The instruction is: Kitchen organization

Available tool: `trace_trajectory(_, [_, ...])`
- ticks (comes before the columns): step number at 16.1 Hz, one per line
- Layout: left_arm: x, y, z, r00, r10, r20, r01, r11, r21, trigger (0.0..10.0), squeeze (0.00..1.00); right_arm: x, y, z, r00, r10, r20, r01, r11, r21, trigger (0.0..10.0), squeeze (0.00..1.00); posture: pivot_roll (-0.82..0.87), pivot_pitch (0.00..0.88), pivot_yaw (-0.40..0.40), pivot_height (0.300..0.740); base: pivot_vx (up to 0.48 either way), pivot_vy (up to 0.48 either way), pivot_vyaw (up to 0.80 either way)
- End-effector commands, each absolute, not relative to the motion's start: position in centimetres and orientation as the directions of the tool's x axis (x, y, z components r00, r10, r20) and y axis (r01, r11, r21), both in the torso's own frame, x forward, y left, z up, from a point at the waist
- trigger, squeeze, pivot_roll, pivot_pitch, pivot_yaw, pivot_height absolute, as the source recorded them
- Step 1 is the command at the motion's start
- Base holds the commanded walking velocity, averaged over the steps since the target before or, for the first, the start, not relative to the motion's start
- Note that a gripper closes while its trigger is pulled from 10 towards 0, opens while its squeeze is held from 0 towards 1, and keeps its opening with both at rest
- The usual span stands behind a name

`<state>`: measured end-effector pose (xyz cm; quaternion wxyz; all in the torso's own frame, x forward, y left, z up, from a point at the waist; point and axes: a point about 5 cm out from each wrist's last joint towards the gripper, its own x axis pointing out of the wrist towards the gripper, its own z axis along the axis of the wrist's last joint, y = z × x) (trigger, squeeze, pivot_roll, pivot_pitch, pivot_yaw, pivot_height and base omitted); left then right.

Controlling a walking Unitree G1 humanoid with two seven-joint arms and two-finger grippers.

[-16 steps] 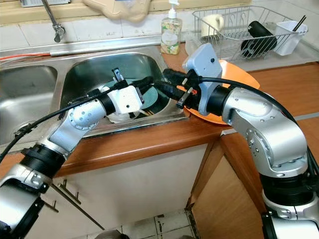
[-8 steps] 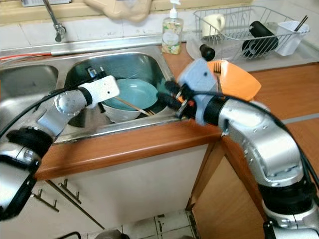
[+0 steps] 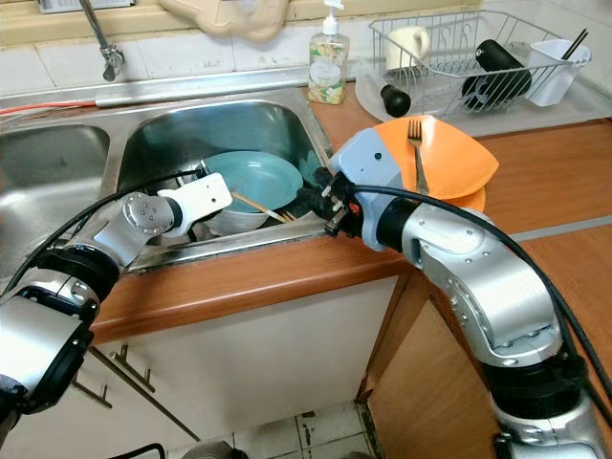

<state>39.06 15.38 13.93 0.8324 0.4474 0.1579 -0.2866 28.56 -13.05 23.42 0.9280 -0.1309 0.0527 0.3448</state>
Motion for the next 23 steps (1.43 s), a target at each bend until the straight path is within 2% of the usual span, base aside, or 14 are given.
trace_trajectory(1, [39.6, 15.2, 15.3, 0.811, -0.342, -0.475, 0.585, 0.451, 0.674, 10.0, 1.0, 28.9, -13.9, 23.9, 0.788, 0.589, -0.177, -0.615, 0.768, -0.181, 10.0, 1.0, -0.12, 0.0, 0.074, 0.74, 0.0, 0.0, 0.0])
trace_trajectory(5, [39.8, 15.1, 16.5, 0.846, -0.404, -0.347, 0.53, 0.578, 0.62, 10.0, 1.0, 29.9, -15.8, 25.4, 0.892, 0.449, -0.052, -0.45, 0.873, -0.189, 10.0, 1.0, -0.11, 0.0, 0.061, 0.74, 0.0, 0.0, 0.0])
trace_trajectory(6, [39.8, 15.1, 17.2, 0.862, -0.442, -0.248, 0.501, 0.671, 0.546, 10.0, 1.0, 29.9, -16.7, 25.5, 0.922, 0.387, -0.02, -0.383, 0.902, -0.199, 10.0, 1.0, -0.11, 0.0, 0.055, 0.74, 0.0, 0.0, 0.0])
trace_trajectory(7, [39.7, 14.9, 17.6, 0.862, -0.472, -0.183, 0.498, 0.724, 0.478, 10.0, 1.0, 29.7, -17.3, 25.6, 0.94, 0.341, 0.019, -0.33, 0.921, -0.206, 10.0, 1.0, -0.11, 0.0, 0.054, 0.74, 0.0, 0.0, 0.0])
trace_trajectory(9, [38.9, 14.1, 18.2, 0.826, -0.562, -0.038, 0.541, 0.773, 0.332, 10.0, 0.96, 29.3, -18.6, 25.2, 0.955, 0.295, 0.014, -0.287, 0.938, -0.194, 10.0, 1.0, -0.11, 0.0, 0.054, 0.74, 0.0, 0.0, 0.0])
trace_trajectory(10, [38.4, 13.8, 18.6, 0.806, -0.591, 0.027, 0.564, 0.781, 0.267, 10.0, 0.35, 29.0, -19.0, 25.1, 0.959, 0.282, 0.013, -0.275, 0.945, -0.175, 10.0, 1.0, -0.11, 0.0, 0.052, 0.74, 0.0, 0.0, 0.0])
trace_trajectory(11, [38.1, 13.7, 18.7, 0.799, -0.598, 0.051, 0.571, 0.784, 0.242, 10.0, 0.0, 28.9, -19.2, 25.0, 0.96, 0.281, 0.01, -0.275, 0.946, -0.169, 10.0, 1.0, -0.11, 0.0, 0.052, 0.74, 0.0, 0.0, 0.0])
trace_trajectory(13, [37.2, 13.5, 19.4, 0.777, -0.614, 0.138, 0.595, 0.789, 0.155, 10.0, 0.0, 28.4, -19.8, 24.6, 0.965, 0.262, 0.009, -0.256, 0.949, -0.182, 10.0, 1.0, -0.12, 0.0, 0.052, 0.74, 0.0, 0.0, 0.0])
trace_trajectory(14, [36.4, 13.5, 19.6, 0.758, -0.63, 0.169, 0.618, 0.776, 0.123, 10.0, 0.0, 28.2, -20.3, 24.3, 0.971, 0.237, 0.007, -0.233, 0.958, -0.17, 10.0, 0.38, -0.12, 0.0, 0.052, 0.74, 0.0, 0.0, 0.0])
trace_trajectory(15, [35.5, 13.6, 19.5, 0.748, -0.64, 0.176, 0.63, 0.768, 0.115, 10.0, 0.0, 27.9, -20.7, 24.0, 0.976, 0.217, 0.008, -0.213, 0.965, -0.155, 10.0, 0.0, -0.12, 0.0, 0.052, 0.74, 0.0, 0.0, 0.0])
trace_trajectory(16, [34.7, 13.7, 19.2, 0.737, -0.656, 0.164, 0.648, 0.754, 0.103, 10.0, 0.04, 27.7, -20.9, 23.7, 0.979, 0.206, 0.003, -0.203, 0.968, -0.148, 10.0, 0.0, -0.12, 0.0, 0.054, 0.74, 0.0, 0.0, 0.0])
trace_trajectory(17, [34.1, 13.7, 19.0, 0.728, -0.667, 0.158, 0.657, 0.745, 0.114, 10.0, 1.0, 27.4, -21.0, 23.4, 0.982, 0.189, 0.0, -0.188, 0.972, -0.143, 10.0, 0.0, -0.12, 0.0, 0.054, 0.74, 0.0, 0.0, 0.0])
trace_trajectory(22, [30.7, 13.0, 18.0, 0.695, -0.713, 0.092, 0.709, 0.701, 0.074, 10.0, 1.0, 26.6, -20.6, 21.2, 0.981, 0.187, -0.058, -0.192, 0.978, -0.081, 10.0, 0.0, -0.12, 0.0, 0.059, 0.74, 0.0, 0.0, 0.0])
trace_trajectory(23, [30.0, 12.7, 17.7, 0.667, -0.742, 0.076, 0.739, 0.671, 0.065, 10.0, 0.09, 26.7, -20.6, 20.8, 0.98, 0.185, -0.073, -0.19, 0.979, -0.079, 10.0, 0.0, -0.12, 0.0, 0.056, 0.74, 0.0, 0.0, 0.0])
